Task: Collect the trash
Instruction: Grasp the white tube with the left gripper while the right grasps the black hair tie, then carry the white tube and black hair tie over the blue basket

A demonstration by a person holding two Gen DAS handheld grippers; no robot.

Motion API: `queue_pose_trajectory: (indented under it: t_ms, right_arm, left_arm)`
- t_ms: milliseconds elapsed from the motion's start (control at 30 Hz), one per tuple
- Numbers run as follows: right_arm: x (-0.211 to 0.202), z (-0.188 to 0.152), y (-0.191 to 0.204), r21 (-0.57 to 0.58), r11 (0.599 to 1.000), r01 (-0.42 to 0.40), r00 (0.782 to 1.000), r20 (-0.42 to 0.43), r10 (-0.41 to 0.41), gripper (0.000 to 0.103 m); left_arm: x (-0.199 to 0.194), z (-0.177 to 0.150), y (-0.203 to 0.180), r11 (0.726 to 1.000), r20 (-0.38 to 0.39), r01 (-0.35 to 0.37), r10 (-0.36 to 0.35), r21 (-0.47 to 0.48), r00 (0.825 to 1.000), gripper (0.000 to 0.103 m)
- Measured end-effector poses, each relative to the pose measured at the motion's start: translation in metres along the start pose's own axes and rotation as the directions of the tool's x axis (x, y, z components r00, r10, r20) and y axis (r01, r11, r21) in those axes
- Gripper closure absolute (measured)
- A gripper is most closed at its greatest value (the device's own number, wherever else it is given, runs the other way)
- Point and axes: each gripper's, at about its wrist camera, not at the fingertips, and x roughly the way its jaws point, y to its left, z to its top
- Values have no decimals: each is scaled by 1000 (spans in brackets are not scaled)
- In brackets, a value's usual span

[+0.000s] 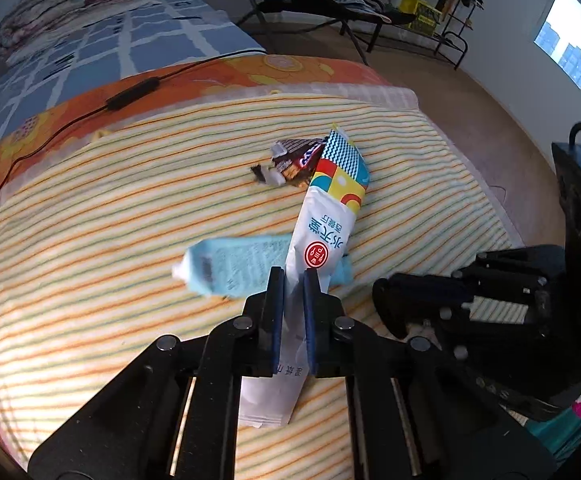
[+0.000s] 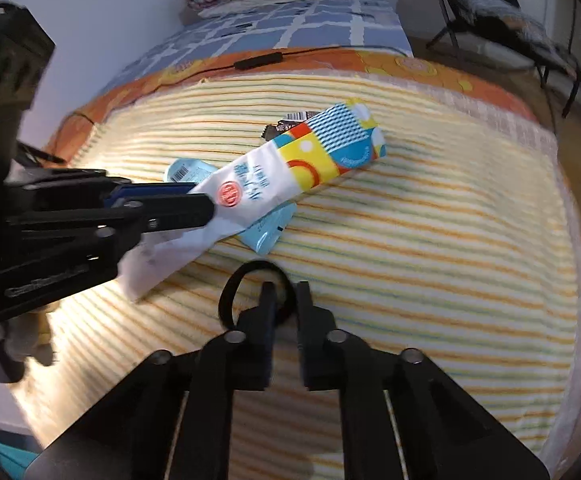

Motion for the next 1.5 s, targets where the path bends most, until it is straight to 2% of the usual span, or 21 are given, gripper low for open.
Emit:
queue_pose_trajectory:
  t_ms: [67, 300, 700, 933, 1133, 1500]
  right_arm:
    - [1, 1, 5, -24, 999, 23, 1000, 7, -23, 100]
    - [-12, -5, 5, 3, 1000, 28, 999, 37, -28, 100]
    - [-68, -31, 25, -27, 1000, -5, 997, 71, 7, 100]
    - [-111, -63, 53, -68, 996, -51, 995, 84, 57, 100]
    - [-146, -102, 74, -93, 992, -87, 991, 89, 95, 100]
    - [-183, -175, 100, -126, 985, -120, 988, 78, 131, 100]
  left_arm:
    - [-5, -5, 4, 1000, 5, 3, -3, -18, 1000, 97]
    - [-35, -31, 14, 998, 28, 9, -7, -58, 1000, 97]
    - [-109, -93, 0, 997, 56, 6, -2, -73, 998, 97]
    - [-158, -142, -22, 998, 59, -25, 28, -57, 998, 97]
    - [-195, -197, -48, 998, 56, -51, 53, -38, 997, 97]
    - [-234, -294, -92, 999, 1, -43, 43, -17, 999, 97]
